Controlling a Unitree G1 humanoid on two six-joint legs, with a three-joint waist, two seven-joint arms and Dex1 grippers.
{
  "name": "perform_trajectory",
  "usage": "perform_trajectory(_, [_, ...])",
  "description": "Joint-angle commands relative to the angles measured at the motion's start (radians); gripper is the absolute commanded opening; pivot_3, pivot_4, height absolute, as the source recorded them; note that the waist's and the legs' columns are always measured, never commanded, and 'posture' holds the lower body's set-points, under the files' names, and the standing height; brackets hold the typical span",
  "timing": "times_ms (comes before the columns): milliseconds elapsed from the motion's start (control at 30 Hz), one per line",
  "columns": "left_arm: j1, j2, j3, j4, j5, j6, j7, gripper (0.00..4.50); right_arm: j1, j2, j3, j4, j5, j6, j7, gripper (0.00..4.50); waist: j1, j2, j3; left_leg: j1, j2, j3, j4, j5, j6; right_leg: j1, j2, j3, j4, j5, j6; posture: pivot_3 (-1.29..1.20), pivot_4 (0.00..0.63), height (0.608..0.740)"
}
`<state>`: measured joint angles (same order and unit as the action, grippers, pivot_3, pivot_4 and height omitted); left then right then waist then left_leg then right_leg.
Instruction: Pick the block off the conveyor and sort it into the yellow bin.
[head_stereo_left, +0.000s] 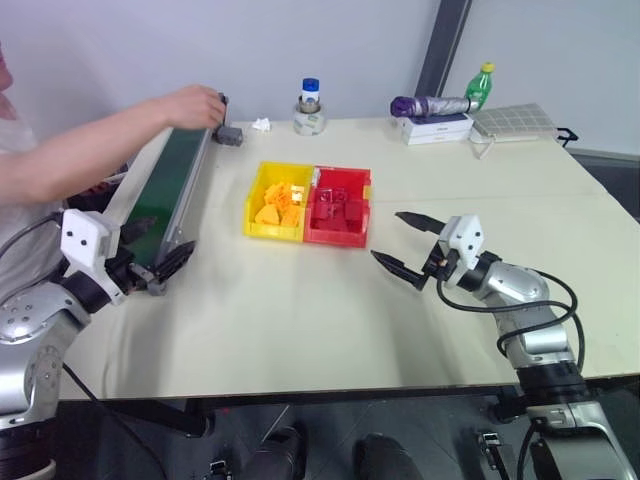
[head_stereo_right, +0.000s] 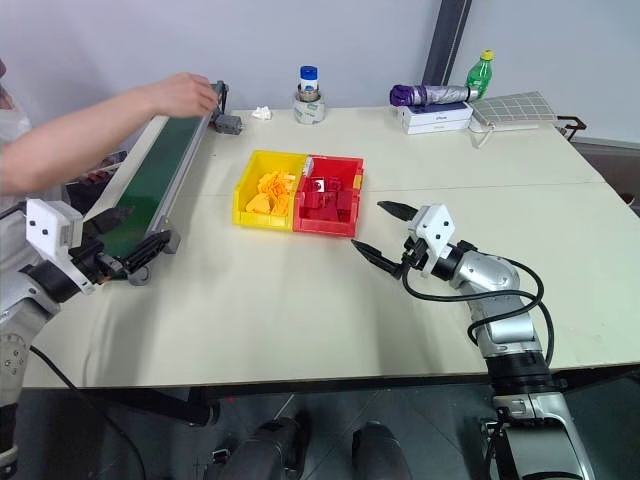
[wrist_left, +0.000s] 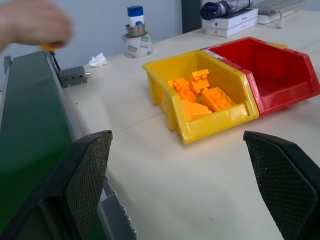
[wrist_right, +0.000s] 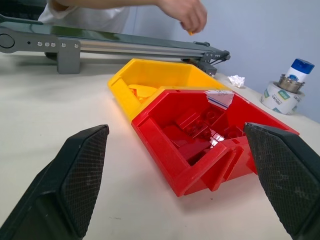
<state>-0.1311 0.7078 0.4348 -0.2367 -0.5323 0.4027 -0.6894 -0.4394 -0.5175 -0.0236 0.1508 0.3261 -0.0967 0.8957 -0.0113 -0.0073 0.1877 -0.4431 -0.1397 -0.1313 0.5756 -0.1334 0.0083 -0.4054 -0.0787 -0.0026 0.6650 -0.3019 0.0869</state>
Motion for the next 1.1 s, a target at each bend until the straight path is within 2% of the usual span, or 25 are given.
perform_trajectory(33, [-0.011,0.004,0.004,-0.01,0.03,-0.057,0.008,4.42,-0.004,-0.006,-0.025,-0.047,0.006,-0.007,-0.005,4.5,0.0,0.0,0.0,0.0,0.0,0.0,0.0,0.0,0.0,0.0,0.0,0.0,0.0,0.0,0.0,0.0,0.15,0.74])
perform_trajectory(233, [-0.038,0.001,0.007,0.005,0.04,-0.07,0.027,4.42,-0.004,-0.007,-0.021,-0.044,0.001,-0.009,-0.006,4.5,0.0,0.0,0.0,0.0,0.0,0.0,0.0,0.0,0.0,0.0,0.0,0.0,0.0,0.0,0.0,0.0,0.15,0.74])
perform_trajectory(967, [0.018,-0.006,0.035,-0.012,0.036,-0.126,0.009,4.42,-0.023,0.005,-0.012,-0.018,-0.004,-0.018,0.002,4.5,0.0,0.0,0.0,0.0,0.0,0.0,0.0,0.0,0.0,0.0,0.0,0.0,0.0,0.0,0.0,0.0,0.15,0.74])
perform_trajectory(1067, [0.024,-0.024,0.081,0.006,0.086,-0.197,0.075,4.42,-0.022,0.004,-0.014,-0.018,-0.002,-0.017,0.005,4.5,0.0,0.0,0.0,0.0,0.0,0.0,0.0,0.0,0.0,0.0,0.0,0.0,0.0,0.0,0.0,0.0,0.15,0.74])
perform_trajectory(1100, [0.019,-0.055,0.129,0.023,0.127,-0.225,0.174,4.42,-0.021,0.003,-0.015,-0.017,-0.002,-0.018,0.006,4.5,0.0,0.0,0.0,0.0,0.0,0.0,0.0,0.0,0.0,0.0,0.0,0.0,0.0,0.0,0.0,0.0,0.15,0.74])
